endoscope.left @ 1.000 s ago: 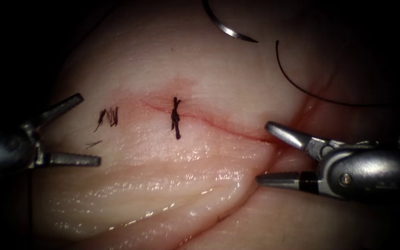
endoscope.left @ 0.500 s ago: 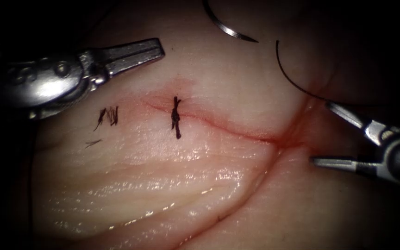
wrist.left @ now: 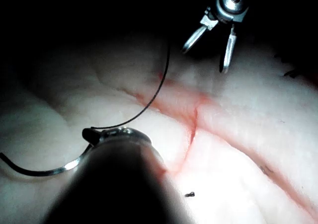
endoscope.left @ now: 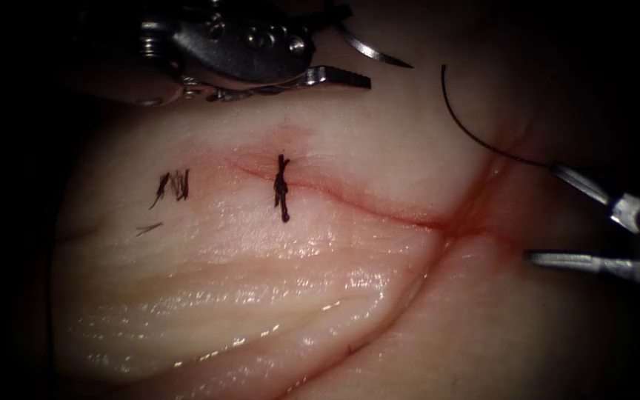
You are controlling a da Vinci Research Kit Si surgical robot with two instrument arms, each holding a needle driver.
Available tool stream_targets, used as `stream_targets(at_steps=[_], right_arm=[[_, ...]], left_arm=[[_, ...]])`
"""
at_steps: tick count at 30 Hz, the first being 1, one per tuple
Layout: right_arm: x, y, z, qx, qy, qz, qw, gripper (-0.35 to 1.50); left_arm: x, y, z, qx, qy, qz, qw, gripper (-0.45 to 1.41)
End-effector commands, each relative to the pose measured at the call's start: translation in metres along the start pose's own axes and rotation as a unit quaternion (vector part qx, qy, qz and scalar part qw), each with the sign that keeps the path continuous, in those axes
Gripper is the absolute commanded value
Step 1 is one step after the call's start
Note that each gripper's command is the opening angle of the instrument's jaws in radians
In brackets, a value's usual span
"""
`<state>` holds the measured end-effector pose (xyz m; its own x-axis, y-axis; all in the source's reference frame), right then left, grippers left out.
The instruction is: Wound Closure
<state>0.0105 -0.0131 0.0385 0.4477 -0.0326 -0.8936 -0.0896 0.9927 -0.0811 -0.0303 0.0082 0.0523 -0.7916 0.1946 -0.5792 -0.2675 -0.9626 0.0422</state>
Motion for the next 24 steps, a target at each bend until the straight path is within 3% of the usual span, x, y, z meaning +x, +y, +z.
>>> stream_targets(at_steps=[1,17,24], right_arm=[[0.0000,0.0001,0.0010,-0.001,0.001,-0.001,1.000,1.13],[0.0001,-0.0003,0.0016,-0.003,-0.002,-0.002,1.000,1.13],[0.0002,-0.0004,0.0017,0.000,0.000,0.000,1.000,1.15]], left_arm=[[0.0000,0.0000,0.0014,-0.003,-0.007,0.007,1.000,0.46],[-0.0003,-0.0018,0.0088,-0.012,-0.091,0.075,0.993,0.49],[-0.0009,-0.0017,0.0111,-0.055,-0.100,0.086,0.990,0.51]])
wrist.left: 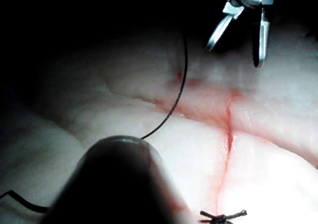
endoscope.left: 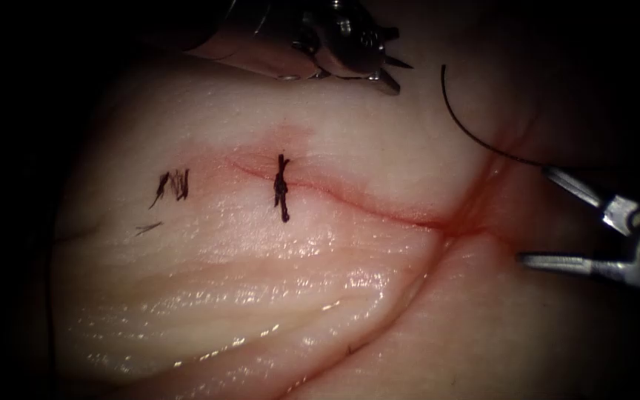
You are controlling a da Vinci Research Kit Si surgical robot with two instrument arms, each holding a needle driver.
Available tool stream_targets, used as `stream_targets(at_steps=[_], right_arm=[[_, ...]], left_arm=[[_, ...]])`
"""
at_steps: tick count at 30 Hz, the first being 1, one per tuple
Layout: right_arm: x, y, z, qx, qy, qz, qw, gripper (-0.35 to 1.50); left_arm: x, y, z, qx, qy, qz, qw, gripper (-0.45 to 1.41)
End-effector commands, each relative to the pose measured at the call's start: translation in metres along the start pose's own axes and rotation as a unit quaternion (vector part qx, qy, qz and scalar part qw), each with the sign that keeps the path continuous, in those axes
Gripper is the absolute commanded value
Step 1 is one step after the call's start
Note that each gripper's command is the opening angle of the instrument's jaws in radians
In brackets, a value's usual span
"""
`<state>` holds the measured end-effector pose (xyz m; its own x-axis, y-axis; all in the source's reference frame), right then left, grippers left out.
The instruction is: Wound Closure
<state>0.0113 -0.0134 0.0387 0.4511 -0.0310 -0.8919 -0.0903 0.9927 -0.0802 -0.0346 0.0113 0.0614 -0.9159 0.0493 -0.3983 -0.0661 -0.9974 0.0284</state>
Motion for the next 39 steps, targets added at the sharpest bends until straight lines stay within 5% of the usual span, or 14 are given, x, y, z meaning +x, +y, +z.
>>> stream_targets(at_steps=[1,8,10,11,14,18,26,27,35,37,38,39], right_arm=[[0.0000,0.0001,0.0009,0.000,0.002,0.000,1.000,1.15],[0.0000,-0.0002,0.0012,0.003,0.003,-0.002,1.000,1.15],[0.0000,-0.0002,0.0012,0.003,0.003,-0.002,1.000,1.15],[0.0000,-0.0002,0.0012,0.003,0.003,-0.002,1.000,1.15],[0.0000,-0.0002,0.0012,0.003,0.003,0.001,1.000,1.15],[0.0000,-0.0001,0.0012,0.003,0.003,0.001,1.000,1.15],[-0.0001,0.0000,0.0008,0.005,0.003,0.007,1.000,1.05],[-0.0002,0.0001,0.0008,0.007,0.002,0.016,1.000,1.03],[-0.0002,0.0001,0.0009,0.003,0.003,0.044,0.999,1.03],[-0.0002,0.0001,0.0010,0.007,0.010,0.077,0.997,0.63],[-0.0002,0.0001,0.0010,0.007,0.010,0.077,0.997,0.63],[-0.0003,0.0004,0.0010,0.011,0.011,0.104,0.994,0.07]], left_arm=[[0.0004,-0.0004,0.0006,0.001,-0.001,0.001,1.000,0.51],[-0.0005,-0.0010,0.0019,-0.018,-0.013,0.011,1.000,0.49],[-0.0008,-0.0011,0.0020,-0.019,-0.013,0.013,1.000,0.14],[-0.0008,-0.0011,0.0020,-0.019,-0.013,0.013,1.000,0.14],[-0.0009,-0.0010,0.0018,-0.027,-0.010,0.015,0.999,-0.45],[-0.0008,-0.0006,0.0012,-0.043,0.011,0.039,0.998,-0.45],[0.0007,0.0012,-0.0020,-0.013,0.138,0.098,0.985,-0.45],[0.0014,0.0022,-0.0039,0.000,0.210,0.116,0.971,-0.45],[0.0025,0.0049,-0.0082,-0.027,0.335,0.161,0.928,-0.45],[0.0025,0.0060,-0.0095,-0.023,0.372,0.173,0.912,-0.45],[0.0025,0.0060,-0.0095,-0.023,0.372,0.173,0.912,-0.45],[0.0024,0.0068,-0.0102,-0.019,0.399,0.181,0.899,-0.45]])
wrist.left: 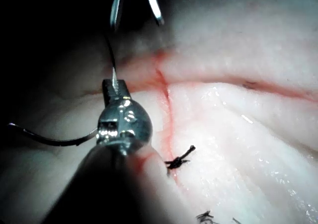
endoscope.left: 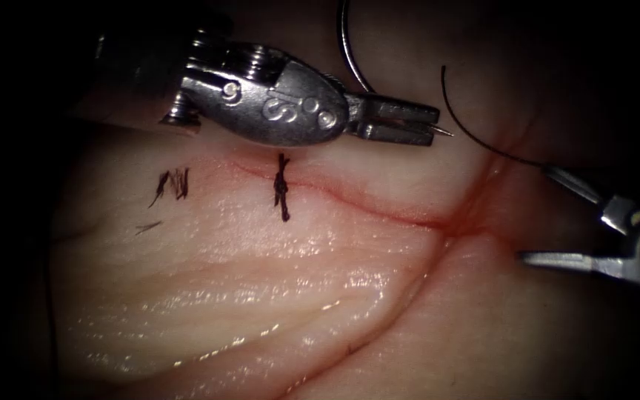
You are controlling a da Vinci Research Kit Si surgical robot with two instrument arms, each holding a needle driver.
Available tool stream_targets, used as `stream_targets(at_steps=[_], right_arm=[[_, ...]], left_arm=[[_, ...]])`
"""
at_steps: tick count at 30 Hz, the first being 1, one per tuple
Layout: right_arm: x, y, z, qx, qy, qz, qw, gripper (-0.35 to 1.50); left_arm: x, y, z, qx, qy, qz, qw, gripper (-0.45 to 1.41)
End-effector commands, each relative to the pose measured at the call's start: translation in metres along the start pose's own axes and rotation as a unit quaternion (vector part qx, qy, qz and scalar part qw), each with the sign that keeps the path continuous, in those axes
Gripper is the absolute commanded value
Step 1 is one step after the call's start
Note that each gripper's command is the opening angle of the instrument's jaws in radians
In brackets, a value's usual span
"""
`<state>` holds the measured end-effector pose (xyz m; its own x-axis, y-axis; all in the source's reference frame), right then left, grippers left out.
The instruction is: Wound Closure
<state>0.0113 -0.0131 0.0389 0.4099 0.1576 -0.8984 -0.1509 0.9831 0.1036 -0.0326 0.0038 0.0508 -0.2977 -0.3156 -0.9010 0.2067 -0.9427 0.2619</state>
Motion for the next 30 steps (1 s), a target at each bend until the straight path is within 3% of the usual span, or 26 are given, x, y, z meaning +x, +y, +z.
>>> stream_targets(at_steps=[1,8,12,13,16,21,25,27,28,30], right_arm=[[-0.0001,0.0003,0.0009,-0.004,0.002,0.018,1.000,-0.05],[-0.0007,0.0019,0.0012,-0.006,0.005,0.087,0.996,-0.08],[-0.0014,0.0033,0.0025,0.039,0.031,0.136,0.989,-0.08],[-0.0016,0.0038,0.0032,0.060,0.042,0.153,0.985,-0.03],[-0.0015,0.0043,0.0046,0.092,0.065,0.178,0.977,0.59],[-0.0011,0.0048,0.0062,0.140,0.098,0.208,0.963,0.61],[0.0002,0.0048,0.0091,0.189,0.139,0.259,0.937,0.95],[0.0004,0.0048,0.0095,0.197,0.144,0.267,0.932,0.95],[0.0009,0.0048,0.0102,0.213,0.160,0.284,0.921,0.81],[0.0011,0.0049,0.0104,0.220,0.168,0.290,0.916,0.73]], left_arm=[[-0.0001,0.0000,0.0004,0.001,0.011,0.006,1.000,-0.45],[0.0011,0.0018,-0.0007,-0.003,0.083,0.031,0.996,-0.45],[0.0017,0.0041,-0.0010,-0.011,0.148,0.052,0.988,-0.45],[0.0016,0.0047,-0.0009,-0.021,0.169,0.052,0.984,-0.45],[0.0015,0.0054,-0.0005,-0.036,0.193,0.057,0.979,-0.45],[0.0014,0.0059,-0.0001,-0.048,0.215,0.066,0.973,-0.45],[0.0012,0.0072,-0.0002,-0.069,0.243,0.082,0.964,-0.45],[0.0012,0.0074,-0.0001,-0.075,0.245,0.082,0.963,-0.45],[0.0011,0.0077,-0.0001,-0.080,0.248,0.091,0.961,-0.45],[0.0010,0.0078,-0.0001,-0.082,0.250,0.099,0.960,-0.45]])
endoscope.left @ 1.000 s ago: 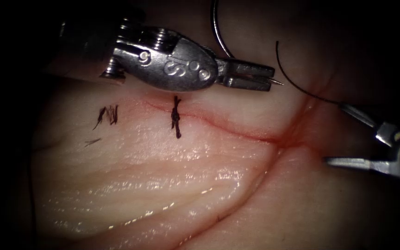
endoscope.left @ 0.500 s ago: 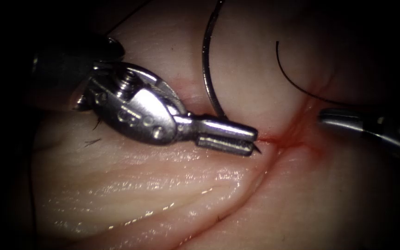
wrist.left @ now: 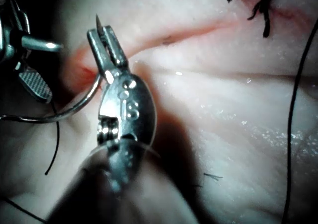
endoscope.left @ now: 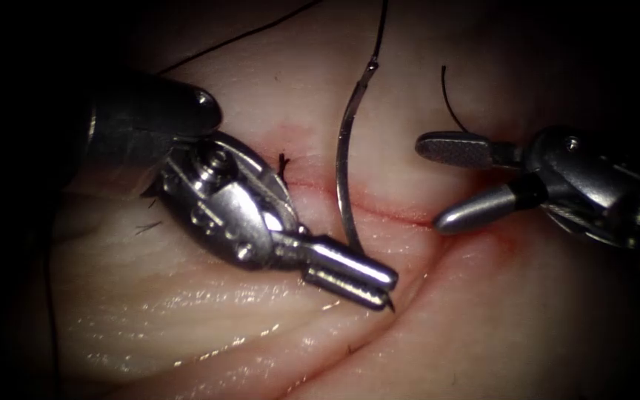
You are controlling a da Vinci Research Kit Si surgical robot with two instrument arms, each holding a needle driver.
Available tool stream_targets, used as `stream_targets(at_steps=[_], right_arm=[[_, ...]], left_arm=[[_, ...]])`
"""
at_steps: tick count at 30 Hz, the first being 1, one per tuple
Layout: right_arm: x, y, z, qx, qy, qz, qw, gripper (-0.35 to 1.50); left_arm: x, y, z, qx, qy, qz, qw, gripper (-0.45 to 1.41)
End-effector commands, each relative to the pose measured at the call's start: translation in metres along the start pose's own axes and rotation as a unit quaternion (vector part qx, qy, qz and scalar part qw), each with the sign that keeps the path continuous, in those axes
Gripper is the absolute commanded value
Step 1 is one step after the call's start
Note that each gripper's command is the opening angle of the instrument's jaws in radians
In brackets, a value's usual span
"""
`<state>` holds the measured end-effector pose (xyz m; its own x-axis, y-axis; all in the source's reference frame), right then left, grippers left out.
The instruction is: Wound Closure
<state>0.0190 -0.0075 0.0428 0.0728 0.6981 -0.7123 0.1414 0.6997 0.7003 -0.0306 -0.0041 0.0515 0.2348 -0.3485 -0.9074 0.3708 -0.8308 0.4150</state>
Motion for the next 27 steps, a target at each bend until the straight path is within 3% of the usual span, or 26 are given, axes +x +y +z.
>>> stream_targets(at_steps=[1,7,11,15,27], right_arm=[[0.0005,0.0007,0.0018,0.018,0.022,0.015,0.999,0.69],[0.0008,0.0010,0.0035,0.049,0.048,0.053,0.996,0.64],[0.0011,0.0010,0.0054,0.049,0.057,0.067,0.995,0.76],[0.0013,0.0009,0.0059,0.043,0.059,0.067,0.995,0.76],[0.0013,0.0011,0.0067,0.012,0.069,0.070,0.995,0.54]], left_arm=[[-0.0006,-0.0001,0.0005,-0.003,0.005,0.020,1.000,-0.45],[-0.0006,0.0002,0.0006,-0.004,0.006,0.049,0.999,-0.45],[-0.0005,0.0002,0.0007,0.000,-0.002,0.068,0.998,-0.45],[-0.0005,0.0002,0.0007,0.000,-0.003,0.071,0.997,-0.45],[-0.0003,-0.0001,0.0012,0.005,-0.015,0.070,0.997,-0.45]])
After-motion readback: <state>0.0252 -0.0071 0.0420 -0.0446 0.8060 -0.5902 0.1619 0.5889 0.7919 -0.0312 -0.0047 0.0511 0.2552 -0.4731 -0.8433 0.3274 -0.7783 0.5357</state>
